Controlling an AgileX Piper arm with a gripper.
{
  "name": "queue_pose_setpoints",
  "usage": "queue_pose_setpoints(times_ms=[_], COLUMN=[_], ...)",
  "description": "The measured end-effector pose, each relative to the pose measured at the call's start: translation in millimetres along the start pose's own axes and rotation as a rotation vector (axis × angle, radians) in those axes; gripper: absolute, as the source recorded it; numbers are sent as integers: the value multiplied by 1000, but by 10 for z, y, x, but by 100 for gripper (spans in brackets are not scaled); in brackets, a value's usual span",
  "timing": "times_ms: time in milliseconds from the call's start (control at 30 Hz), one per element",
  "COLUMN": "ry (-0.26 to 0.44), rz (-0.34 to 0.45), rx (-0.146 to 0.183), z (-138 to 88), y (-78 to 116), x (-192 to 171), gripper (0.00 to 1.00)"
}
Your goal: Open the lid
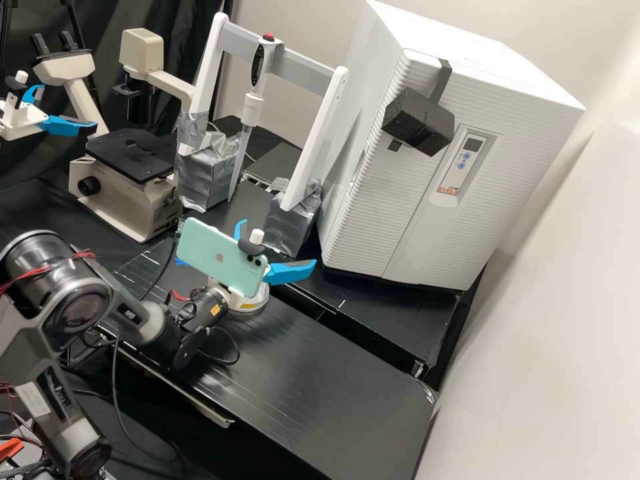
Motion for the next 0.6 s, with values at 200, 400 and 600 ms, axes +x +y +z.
queue_pose_setpoints(times_ms=[200, 400, 600], ry=[2, -32, -52], rz=[-54, -95, -118], rx=[-9, -15, -24], z=[36, 98, 142], y=[-56, -118, -139], x=[-330, -502, -568], gripper=[100, 100, 100])
